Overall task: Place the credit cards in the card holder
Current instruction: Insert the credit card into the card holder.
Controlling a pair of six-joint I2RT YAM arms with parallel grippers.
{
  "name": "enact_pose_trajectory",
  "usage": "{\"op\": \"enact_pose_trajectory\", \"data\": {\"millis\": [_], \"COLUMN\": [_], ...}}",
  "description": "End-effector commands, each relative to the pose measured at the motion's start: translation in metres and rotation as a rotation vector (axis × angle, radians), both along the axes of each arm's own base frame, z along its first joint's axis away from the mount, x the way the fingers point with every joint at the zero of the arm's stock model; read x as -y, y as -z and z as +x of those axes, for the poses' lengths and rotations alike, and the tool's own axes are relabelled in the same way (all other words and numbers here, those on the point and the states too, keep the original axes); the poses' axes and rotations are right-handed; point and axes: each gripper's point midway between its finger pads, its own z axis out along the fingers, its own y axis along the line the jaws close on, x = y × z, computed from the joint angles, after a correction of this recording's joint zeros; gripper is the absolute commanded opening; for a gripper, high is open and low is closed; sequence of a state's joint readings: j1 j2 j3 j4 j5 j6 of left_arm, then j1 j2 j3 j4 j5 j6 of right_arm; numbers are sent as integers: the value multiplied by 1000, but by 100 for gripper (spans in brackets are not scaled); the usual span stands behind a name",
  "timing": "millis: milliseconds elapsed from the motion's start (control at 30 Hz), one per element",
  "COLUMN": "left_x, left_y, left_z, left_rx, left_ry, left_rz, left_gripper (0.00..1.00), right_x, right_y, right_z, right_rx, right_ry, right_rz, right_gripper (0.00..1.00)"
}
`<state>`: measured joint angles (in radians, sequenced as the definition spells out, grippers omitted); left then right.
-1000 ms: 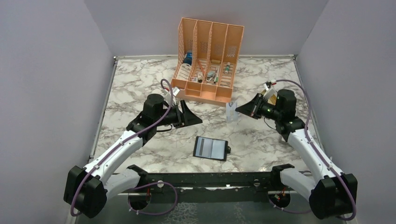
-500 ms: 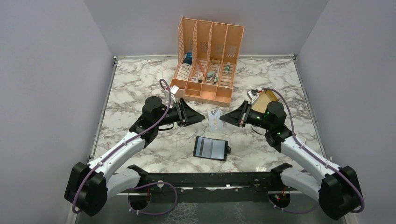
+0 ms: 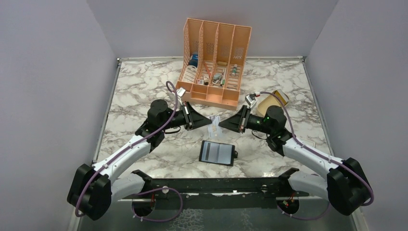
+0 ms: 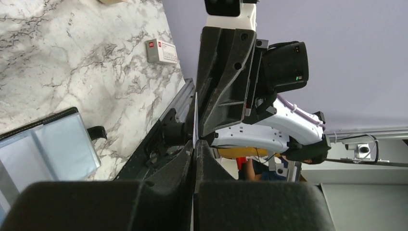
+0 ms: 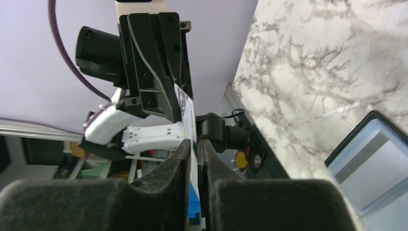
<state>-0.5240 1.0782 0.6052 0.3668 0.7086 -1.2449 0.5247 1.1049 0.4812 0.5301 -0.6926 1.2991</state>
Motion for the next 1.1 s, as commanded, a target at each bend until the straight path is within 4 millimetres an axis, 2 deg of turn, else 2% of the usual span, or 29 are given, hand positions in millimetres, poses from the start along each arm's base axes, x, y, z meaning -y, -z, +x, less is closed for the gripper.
{"op": "enact_pose_trajectory", "data": {"millis": [0, 67, 167, 300, 433, 533, 733, 900, 1067], "left_x": [2, 4, 4, 4, -2, -6, -5, 1, 5], "left_y": [1, 6, 21, 55, 97, 118, 141, 153, 161], "left_z": [-2, -3, -2, -3, 0, 0, -2, -6, -10], "left_rx": [36, 44, 44, 11, -27, -37, -73, -89, -104], "left_ry": [28, 49, 64, 81, 85, 105, 137, 171, 198], "left_rz": [-6, 7, 43, 116, 260, 334, 375, 395, 411], "left_gripper": [0, 0, 0, 0, 0, 0, 0, 0, 0], "right_x": [1, 4, 13, 27, 40, 48, 57, 62, 68], "right_y": [13, 24, 38, 63, 93, 115, 157, 183, 199], "right_z": [3, 2, 5, 7, 5, 1, -3, -3, -4], "right_rx": [37, 27, 27, -2, -23, -53, -130, -170, -181], "right_ry": [20, 26, 67, 122, 128, 110, 62, 21, -8], "right_rz": [-78, -139, -231, -354, -494, -580, -721, -815, -915], "right_gripper": [20, 31, 38, 39, 39, 39, 38, 36, 35]}}
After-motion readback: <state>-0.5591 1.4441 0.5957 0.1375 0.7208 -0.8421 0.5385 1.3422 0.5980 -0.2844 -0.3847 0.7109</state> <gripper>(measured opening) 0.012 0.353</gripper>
